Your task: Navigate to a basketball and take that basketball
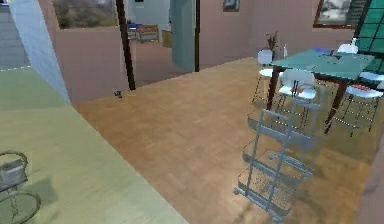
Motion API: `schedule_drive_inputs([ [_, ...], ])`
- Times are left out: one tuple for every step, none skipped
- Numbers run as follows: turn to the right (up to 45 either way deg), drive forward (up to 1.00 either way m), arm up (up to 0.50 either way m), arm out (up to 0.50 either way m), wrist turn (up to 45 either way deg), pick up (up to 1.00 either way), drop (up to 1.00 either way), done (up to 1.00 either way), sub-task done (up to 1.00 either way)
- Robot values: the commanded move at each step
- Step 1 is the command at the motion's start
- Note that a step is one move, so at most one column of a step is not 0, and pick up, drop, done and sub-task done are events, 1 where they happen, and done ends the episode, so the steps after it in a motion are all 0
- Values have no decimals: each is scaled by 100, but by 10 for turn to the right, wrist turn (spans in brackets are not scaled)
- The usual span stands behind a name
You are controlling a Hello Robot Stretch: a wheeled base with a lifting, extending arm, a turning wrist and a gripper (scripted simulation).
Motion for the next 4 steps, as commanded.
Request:
schedule_drive_inputs([
  [-120,0,0,0,0,0,0,0,0],
  [0,100,0,0,0,0,0,0,0],
  [-30,0,0,0,0,0,0,0,0],
  [0,40,0,0,0,0,0,0,0],
])
